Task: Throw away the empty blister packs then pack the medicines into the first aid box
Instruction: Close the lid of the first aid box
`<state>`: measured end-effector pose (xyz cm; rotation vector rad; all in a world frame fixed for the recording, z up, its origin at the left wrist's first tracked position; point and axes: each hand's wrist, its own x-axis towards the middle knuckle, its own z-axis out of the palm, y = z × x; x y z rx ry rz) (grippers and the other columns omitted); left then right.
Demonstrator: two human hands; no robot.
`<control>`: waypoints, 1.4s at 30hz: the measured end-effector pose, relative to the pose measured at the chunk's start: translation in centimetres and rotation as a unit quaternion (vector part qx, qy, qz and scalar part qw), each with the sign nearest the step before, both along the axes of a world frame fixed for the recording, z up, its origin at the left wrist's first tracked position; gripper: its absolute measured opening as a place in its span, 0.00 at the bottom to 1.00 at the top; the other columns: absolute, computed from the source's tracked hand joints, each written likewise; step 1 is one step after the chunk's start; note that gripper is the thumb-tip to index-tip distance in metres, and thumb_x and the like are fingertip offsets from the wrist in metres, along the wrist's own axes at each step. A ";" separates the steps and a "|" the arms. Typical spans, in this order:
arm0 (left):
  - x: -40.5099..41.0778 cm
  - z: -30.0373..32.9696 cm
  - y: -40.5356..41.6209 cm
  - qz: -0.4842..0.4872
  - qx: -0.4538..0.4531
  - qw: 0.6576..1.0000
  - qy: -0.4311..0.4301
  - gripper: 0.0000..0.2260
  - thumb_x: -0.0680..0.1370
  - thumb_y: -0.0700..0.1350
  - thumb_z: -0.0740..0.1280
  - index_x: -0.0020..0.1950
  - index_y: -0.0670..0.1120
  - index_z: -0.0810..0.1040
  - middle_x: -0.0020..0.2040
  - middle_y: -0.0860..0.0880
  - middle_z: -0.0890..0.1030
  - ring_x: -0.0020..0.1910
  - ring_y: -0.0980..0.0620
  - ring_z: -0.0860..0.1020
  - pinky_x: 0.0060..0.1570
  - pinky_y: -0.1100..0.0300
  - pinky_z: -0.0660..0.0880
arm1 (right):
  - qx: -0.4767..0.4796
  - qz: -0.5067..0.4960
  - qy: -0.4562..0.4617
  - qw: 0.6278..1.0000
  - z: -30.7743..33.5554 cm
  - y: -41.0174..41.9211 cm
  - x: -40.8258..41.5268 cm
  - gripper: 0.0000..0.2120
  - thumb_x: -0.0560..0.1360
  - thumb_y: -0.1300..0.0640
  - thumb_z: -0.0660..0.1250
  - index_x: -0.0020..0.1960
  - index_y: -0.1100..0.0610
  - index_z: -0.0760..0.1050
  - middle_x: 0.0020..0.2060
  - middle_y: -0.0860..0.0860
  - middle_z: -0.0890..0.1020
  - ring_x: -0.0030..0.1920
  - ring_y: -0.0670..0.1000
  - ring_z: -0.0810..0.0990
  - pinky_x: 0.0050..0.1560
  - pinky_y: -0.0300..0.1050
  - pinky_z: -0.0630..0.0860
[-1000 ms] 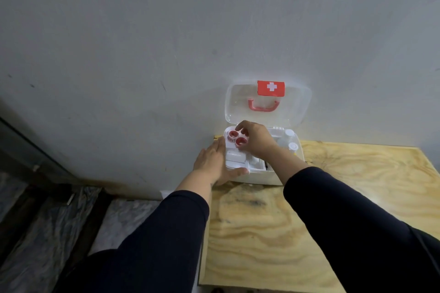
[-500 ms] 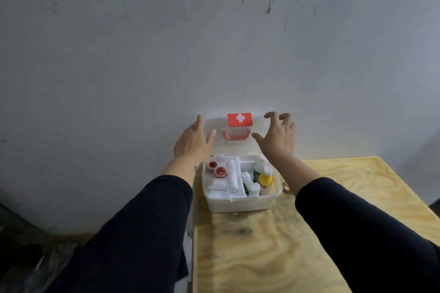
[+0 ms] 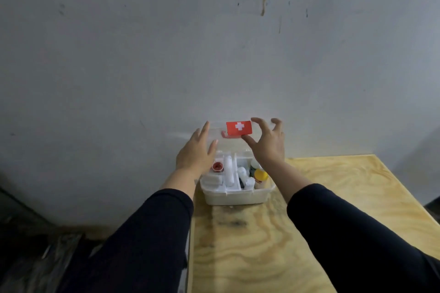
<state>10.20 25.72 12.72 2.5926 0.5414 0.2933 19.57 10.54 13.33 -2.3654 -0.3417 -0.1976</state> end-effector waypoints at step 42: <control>0.3 -9.8 -3.7 -0.072 0.210 0.970 0.099 0.31 0.83 0.52 0.55 0.79 0.48 0.39 0.80 0.45 0.39 0.78 0.46 0.37 0.77 0.46 0.43 | -0.356 0.195 -0.069 0.911 -10.0 -3.3 -1.8 0.32 0.80 0.43 0.51 0.77 0.50 0.39 0.78 0.55 0.42 0.77 0.56 0.38 0.75 0.57 0.39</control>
